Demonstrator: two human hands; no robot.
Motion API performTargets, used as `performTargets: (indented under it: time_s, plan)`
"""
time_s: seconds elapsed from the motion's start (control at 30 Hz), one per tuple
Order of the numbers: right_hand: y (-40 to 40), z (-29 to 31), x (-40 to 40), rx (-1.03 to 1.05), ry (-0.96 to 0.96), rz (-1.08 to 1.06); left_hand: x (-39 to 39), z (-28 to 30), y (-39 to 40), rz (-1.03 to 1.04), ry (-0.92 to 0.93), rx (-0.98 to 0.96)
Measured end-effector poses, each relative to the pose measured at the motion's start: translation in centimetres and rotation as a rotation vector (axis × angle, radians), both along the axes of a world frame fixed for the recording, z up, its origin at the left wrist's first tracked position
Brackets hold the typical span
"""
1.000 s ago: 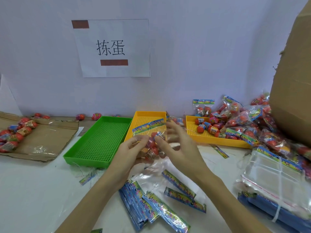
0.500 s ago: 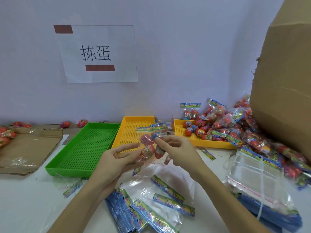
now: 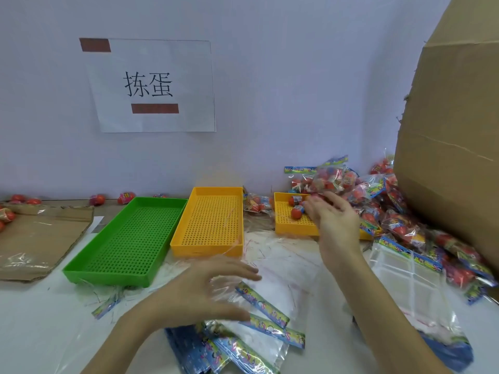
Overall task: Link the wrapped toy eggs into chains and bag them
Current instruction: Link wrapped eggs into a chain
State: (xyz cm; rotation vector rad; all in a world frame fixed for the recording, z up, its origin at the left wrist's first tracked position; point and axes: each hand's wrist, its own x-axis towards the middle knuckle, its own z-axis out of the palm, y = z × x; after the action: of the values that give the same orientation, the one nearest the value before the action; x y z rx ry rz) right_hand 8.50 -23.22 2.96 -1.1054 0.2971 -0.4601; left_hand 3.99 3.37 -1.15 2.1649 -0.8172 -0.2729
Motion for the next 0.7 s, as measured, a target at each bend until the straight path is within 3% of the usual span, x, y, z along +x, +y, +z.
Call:
performTargets:
  time_s: [0.07, 0.27, 0.53, 0.7]
  plan:
    - [1.0, -0.3, -0.2, -0.073, 0.033, 0.117, 0.2, -0.6, -0.1, -0.078, -0.077, 0.122]
    - [3.1, -1.2, -0.9, -0.441, 0.081, 0.376, 1.0, -1.5, -0.4, 0.059, -0.380, 0.069]
    - [2.5, -1.9, -0.8, -1.237, 0.179, 0.440, 1.2, -1.6, -0.2, 0.062, -0.439, 0.074]
    - [2.4, -1.9, -1.2, -1.288, 0.180, 0.587, 0.9, -1.4, -0.3, 0.170, -0.474, -0.061]
